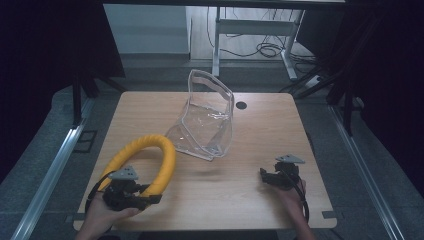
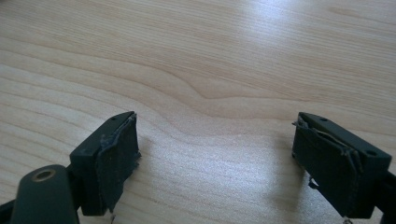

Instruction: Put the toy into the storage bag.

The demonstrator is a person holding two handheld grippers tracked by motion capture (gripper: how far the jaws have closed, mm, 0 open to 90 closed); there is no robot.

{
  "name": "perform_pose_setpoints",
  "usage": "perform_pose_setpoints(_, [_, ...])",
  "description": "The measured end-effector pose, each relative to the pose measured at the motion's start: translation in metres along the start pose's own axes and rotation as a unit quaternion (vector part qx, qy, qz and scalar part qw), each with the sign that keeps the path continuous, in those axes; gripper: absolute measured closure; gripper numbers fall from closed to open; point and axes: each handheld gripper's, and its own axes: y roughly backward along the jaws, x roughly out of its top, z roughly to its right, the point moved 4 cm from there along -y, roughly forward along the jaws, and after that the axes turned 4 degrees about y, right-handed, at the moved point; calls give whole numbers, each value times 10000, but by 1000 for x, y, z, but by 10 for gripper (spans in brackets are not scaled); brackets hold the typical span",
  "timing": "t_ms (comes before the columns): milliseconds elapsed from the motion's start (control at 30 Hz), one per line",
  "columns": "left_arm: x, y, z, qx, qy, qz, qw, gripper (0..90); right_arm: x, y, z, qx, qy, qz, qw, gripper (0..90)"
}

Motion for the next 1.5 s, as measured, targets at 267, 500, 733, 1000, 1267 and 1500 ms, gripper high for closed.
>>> perform_pose_setpoints(267, [13, 31, -12, -42, 196, 1168, 9929, 511, 0, 0, 0, 0, -2, 0, 10000, 143])
perform_pose_setpoints(500, [21, 44, -18, 77, 189, 1517, 9882, 511, 0, 0, 0, -11, -10, -2, 10000, 145])
perform_pose_setpoints(733, [32, 53, -22, 87, 176, 1706, 9851, 511, 0, 0, 0, -11, -10, -2, 10000, 145])
perform_pose_setpoints(1000, [42, 62, -23, -63, 287, 2037, 9786, 510, 0, 0, 0, -12, -11, -2, 10000, 145])
perform_pose_setpoints(1267, [52, 75, -21, -310, 366, 2437, 9687, 510, 0, 0, 0, -11, -9, -2, 10000, 145])
perform_pose_setpoints(1500, [59, 78, -20, -585, 528, 2743, 9584, 509, 0, 0, 0, -8, -14, -1, 10000, 145])
